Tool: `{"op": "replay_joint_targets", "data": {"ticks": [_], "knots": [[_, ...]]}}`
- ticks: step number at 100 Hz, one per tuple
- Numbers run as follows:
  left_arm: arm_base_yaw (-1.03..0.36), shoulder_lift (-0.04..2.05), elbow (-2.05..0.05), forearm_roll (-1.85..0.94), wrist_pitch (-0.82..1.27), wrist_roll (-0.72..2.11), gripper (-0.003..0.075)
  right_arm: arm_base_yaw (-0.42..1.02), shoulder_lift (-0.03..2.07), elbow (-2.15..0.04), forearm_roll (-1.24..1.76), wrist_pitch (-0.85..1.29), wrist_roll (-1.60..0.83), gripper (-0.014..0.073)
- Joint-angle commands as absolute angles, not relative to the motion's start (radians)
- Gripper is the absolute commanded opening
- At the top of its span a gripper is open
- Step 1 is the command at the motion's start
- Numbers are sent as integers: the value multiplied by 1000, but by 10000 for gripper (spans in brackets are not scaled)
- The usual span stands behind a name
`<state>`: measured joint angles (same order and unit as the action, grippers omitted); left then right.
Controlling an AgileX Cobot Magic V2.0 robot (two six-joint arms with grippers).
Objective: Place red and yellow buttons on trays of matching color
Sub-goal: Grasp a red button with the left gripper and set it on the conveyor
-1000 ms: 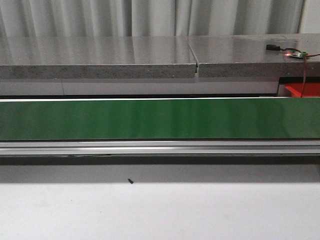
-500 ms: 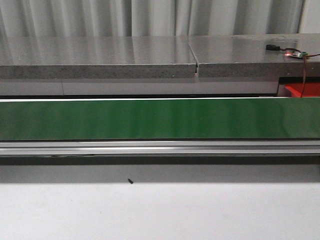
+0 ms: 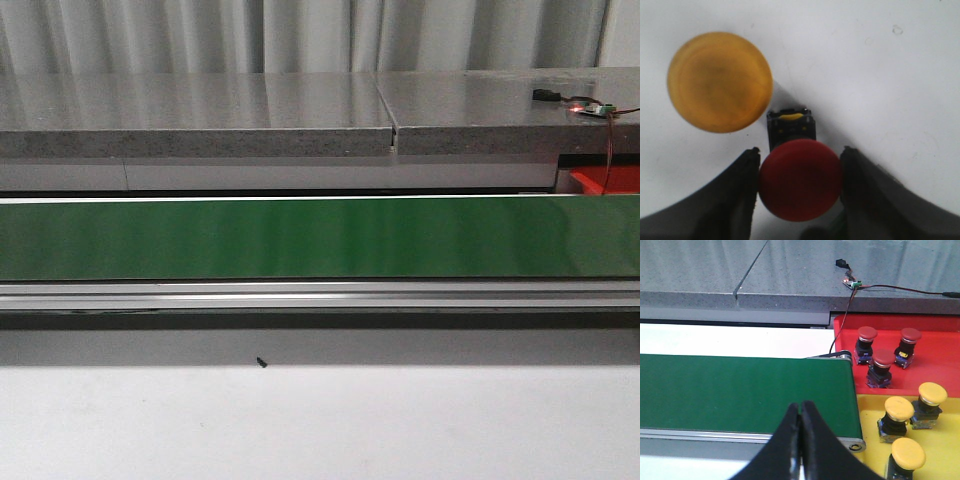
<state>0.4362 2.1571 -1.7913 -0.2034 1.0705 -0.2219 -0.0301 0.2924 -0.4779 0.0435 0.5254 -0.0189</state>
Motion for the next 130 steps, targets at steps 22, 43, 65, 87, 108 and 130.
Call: {"op": "replay_joint_targets", "data": {"ticks": [22, 43, 65, 87, 108, 130], "knots": [[434, 2077, -1825, -234, 1054, -220, 191, -30, 301, -504, 44, 451, -25, -67], [434, 1980, -1823, -147, 1082, -206, 191, -30, 301, -504, 44, 451, -25, -67], [407, 1860, -1790, -118, 1116, -170, 190, -30, 301, -504, 44, 451, -25, -67], [357, 1713, -1634, -116, 1046, -167, 190, -30, 301, -504, 44, 451, -25, -67], [324, 1653, -1523, -123, 1038, -165, 190, -30, 301, -504, 44, 451, -25, -67], [299, 1653, -1447, -125, 1016, -165, 190, -30, 301, -504, 44, 451, -25, -67]]}}
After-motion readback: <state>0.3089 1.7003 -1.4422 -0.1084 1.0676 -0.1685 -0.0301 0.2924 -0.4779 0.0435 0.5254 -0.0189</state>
